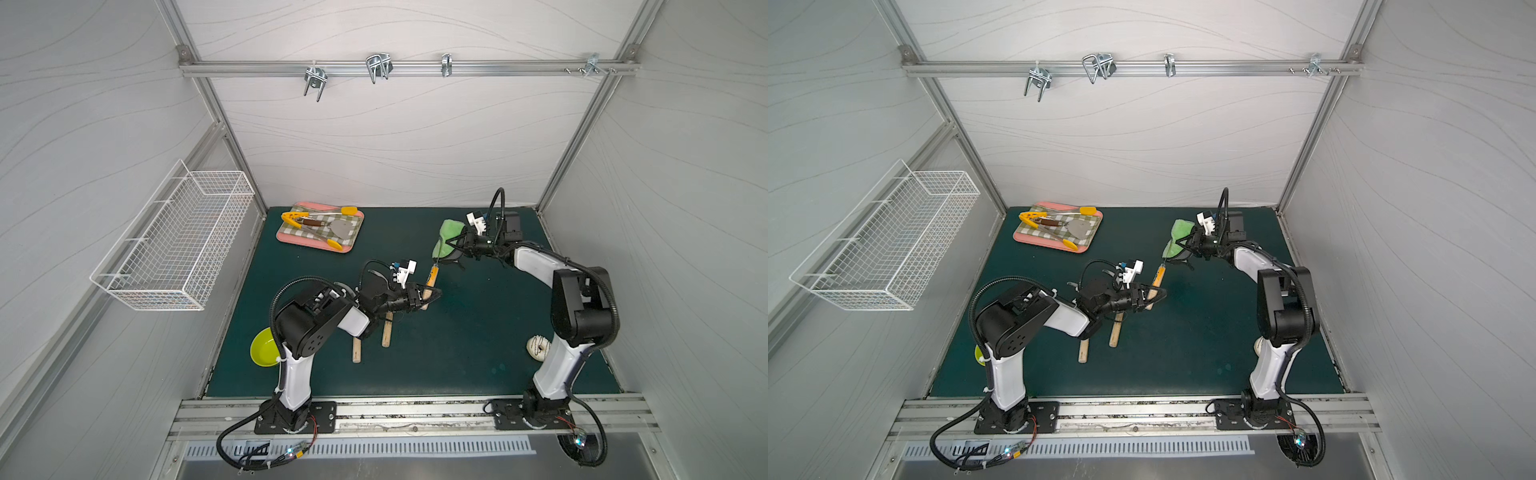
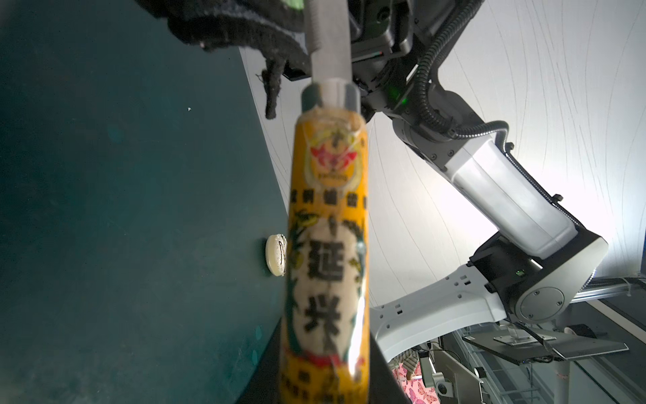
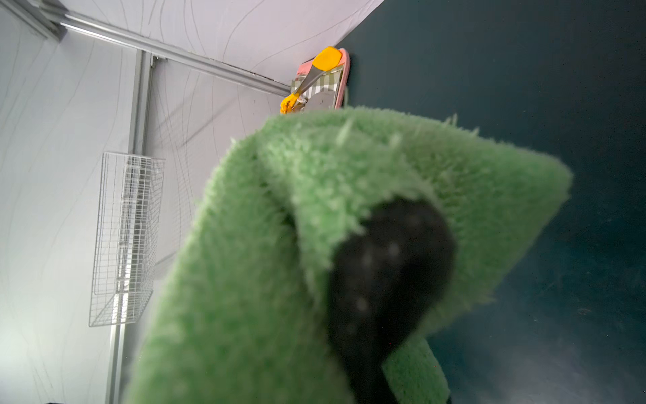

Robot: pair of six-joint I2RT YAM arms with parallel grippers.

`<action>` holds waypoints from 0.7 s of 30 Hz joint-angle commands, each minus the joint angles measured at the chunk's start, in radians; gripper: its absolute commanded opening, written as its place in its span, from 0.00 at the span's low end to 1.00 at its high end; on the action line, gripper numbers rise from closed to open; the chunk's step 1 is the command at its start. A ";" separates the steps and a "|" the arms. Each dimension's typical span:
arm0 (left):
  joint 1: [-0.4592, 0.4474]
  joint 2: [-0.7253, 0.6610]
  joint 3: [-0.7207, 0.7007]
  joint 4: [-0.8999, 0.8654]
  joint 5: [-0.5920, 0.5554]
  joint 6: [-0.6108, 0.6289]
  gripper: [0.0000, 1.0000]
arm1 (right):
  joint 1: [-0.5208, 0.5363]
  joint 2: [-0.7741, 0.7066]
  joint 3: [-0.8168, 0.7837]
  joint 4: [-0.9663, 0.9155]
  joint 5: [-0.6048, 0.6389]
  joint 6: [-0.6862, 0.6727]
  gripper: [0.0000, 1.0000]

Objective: Wipe small sickles with rags
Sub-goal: Wipe the small sickle.

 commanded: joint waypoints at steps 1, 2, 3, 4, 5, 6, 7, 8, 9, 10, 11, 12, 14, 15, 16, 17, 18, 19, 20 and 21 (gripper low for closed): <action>-0.001 0.033 0.052 0.055 0.040 -0.019 0.00 | 0.057 -0.070 0.010 -0.078 -0.035 -0.097 0.06; 0.001 0.036 0.056 0.055 0.041 -0.017 0.00 | 0.068 -0.082 0.005 -0.093 -0.035 -0.110 0.06; 0.003 0.037 0.057 0.053 0.043 -0.018 0.00 | 0.078 -0.091 -0.001 -0.104 -0.035 -0.120 0.06; 0.007 0.040 0.061 0.053 0.043 -0.017 0.00 | 0.089 -0.104 -0.012 -0.118 -0.031 -0.135 0.06; 0.013 0.040 0.064 0.054 0.044 -0.017 0.00 | 0.101 -0.123 -0.021 -0.140 -0.027 -0.157 0.06; 0.017 0.041 0.067 0.051 0.046 -0.016 0.00 | 0.111 -0.138 -0.029 -0.169 -0.017 -0.182 0.06; 0.024 0.042 0.070 0.048 0.049 -0.016 0.00 | 0.122 -0.159 -0.033 -0.211 -0.006 -0.226 0.06; 0.030 0.043 0.072 0.048 0.052 -0.016 0.00 | 0.131 -0.179 -0.037 -0.252 0.011 -0.261 0.06; 0.038 0.042 0.075 0.047 0.057 -0.016 0.00 | 0.142 -0.207 -0.048 -0.302 0.039 -0.301 0.06; 0.048 0.042 0.076 0.046 0.057 -0.016 0.00 | 0.147 -0.235 -0.065 -0.334 0.058 -0.325 0.06; 0.055 0.042 0.076 0.046 0.062 -0.016 0.00 | 0.147 -0.258 -0.081 -0.352 0.073 -0.335 0.06; 0.060 0.043 0.078 0.047 0.064 -0.016 0.00 | 0.143 -0.286 -0.103 -0.364 0.096 -0.342 0.06; 0.068 0.041 0.079 0.052 0.067 -0.019 0.00 | 0.129 -0.328 -0.140 -0.368 0.122 -0.336 0.05; 0.070 0.041 0.079 0.058 0.068 -0.022 0.00 | 0.112 -0.339 -0.155 -0.365 0.133 -0.319 0.05; 0.071 0.040 0.079 0.061 0.070 -0.025 0.00 | 0.087 -0.342 -0.164 -0.360 0.147 -0.294 0.05; 0.070 0.037 0.078 0.061 0.069 -0.024 0.00 | 0.065 -0.337 -0.167 -0.356 0.158 -0.275 0.05; 0.069 0.032 0.073 0.061 0.068 -0.024 0.00 | 0.038 -0.325 -0.165 -0.351 0.176 -0.252 0.05; 0.065 0.025 0.067 0.061 0.067 -0.023 0.00 | 0.020 -0.307 -0.154 -0.348 0.192 -0.236 0.05; 0.063 0.017 0.063 0.061 0.067 -0.022 0.00 | 0.009 -0.290 -0.139 -0.348 0.199 -0.230 0.05; 0.058 0.008 0.056 0.061 0.066 -0.021 0.00 | 0.002 -0.261 -0.114 -0.344 0.207 -0.224 0.05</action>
